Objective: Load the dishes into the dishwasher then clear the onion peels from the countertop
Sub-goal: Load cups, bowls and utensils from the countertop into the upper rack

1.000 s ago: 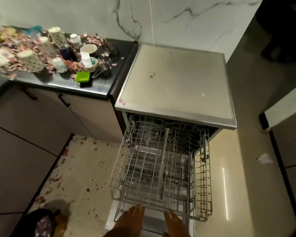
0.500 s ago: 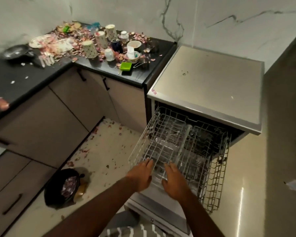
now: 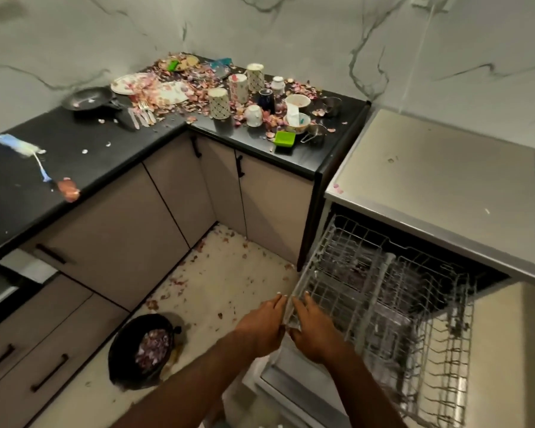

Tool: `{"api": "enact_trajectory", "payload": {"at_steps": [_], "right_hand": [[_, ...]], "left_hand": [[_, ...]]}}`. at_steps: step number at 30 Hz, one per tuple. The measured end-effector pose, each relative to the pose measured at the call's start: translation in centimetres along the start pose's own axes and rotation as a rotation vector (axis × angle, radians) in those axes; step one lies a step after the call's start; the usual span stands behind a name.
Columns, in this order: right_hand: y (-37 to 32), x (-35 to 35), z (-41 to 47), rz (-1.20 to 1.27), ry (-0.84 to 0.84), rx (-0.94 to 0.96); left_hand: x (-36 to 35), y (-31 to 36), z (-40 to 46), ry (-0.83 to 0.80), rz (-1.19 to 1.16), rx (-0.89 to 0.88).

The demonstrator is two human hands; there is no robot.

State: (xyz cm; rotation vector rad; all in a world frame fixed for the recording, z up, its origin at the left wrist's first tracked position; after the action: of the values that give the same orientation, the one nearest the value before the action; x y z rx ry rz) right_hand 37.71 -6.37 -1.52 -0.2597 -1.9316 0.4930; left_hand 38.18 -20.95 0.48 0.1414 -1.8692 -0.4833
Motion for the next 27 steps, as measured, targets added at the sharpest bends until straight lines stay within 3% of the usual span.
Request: {"api": "enact_trajectory", "payload": {"at_steps": [6, 13, 20, 27], "right_hand": [[-9.5, -2.6, 4.3, 0.059, 0.028, 0.026], [-16.8, -2.0, 6.9, 0.109, 0.096, 0.000], [-16.9, 0.2, 8.9, 0.186, 0.161, -0.054], [-15.6, 2.0, 12.8, 0.292, 0.205, -0.133]], "left_hand": [[5.5, -10.1, -1.0, 0.100, -0.089, 0.043], [10.1, -17.6, -2.0, 0.096, -0.091, 0.051], [12.0, -18.3, 0.2, 0.067, -0.186, -0.005], [13.5, -17.7, 5.0, 0.039, -0.129, -0.142]]}}
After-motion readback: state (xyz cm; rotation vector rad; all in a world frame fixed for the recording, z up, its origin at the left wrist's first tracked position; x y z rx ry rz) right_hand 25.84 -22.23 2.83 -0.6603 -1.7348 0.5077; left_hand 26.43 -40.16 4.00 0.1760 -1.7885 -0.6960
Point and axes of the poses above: each hand's wrist, its own z-axis towards the middle knuckle, its own x-axis out of the back of the hand, y = z × x, the point moved 4 cm from there along z, towards the middle knuckle, and after that the axes turned 10 degrees about y, right-handed, at the moved point
